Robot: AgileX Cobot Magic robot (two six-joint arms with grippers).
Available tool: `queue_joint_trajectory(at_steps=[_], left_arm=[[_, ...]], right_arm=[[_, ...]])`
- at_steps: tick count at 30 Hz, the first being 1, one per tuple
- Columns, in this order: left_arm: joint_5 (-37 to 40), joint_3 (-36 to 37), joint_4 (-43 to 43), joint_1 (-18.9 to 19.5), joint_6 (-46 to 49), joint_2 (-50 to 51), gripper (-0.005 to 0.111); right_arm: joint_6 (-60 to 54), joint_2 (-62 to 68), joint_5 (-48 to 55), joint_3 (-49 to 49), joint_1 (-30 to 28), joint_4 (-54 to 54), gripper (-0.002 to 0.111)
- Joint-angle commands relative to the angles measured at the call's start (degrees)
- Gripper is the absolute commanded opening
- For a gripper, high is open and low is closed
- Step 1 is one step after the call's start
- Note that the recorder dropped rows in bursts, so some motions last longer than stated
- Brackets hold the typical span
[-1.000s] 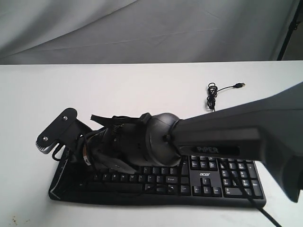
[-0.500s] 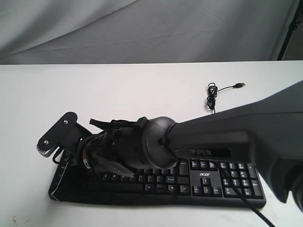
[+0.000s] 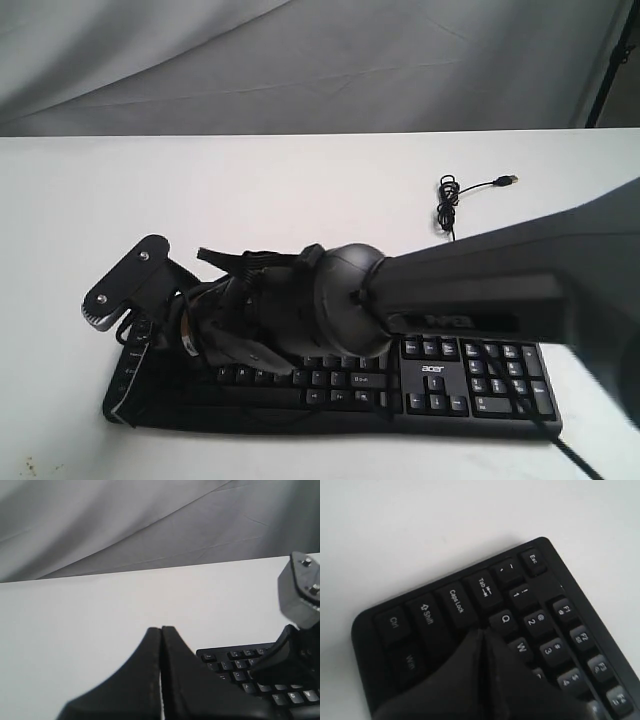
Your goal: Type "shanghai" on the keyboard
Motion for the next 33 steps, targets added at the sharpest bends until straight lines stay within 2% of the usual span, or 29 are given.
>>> queue_joint_trajectory(at_steps=[1, 5, 11, 33], left_arm=[[-0.16, 0.25, 0.01, -0.20, -0.16, -0.20, 0.000], [-0.16, 0.25, 0.01, -0.20, -0.16, -0.20, 0.000], [-0.16, 0.25, 0.01, -0.20, -0.16, -0.20, 0.000], [-0.16, 0.25, 0.01, -0.20, -0.16, -0.20, 0.000]], right_arm=[[1.07, -8.11, 0.27, 7.94, -2.67, -0.62, 0.000], [2.02, -13.47, -3.09, 16.74, -7.16, 1.52, 0.000], [2.02, -14.26, -7.45, 21.20, -10.34, 3.86, 0.000], [1.41, -10.52, -9.65, 21.61, -11.57, 3.86, 0.000]])
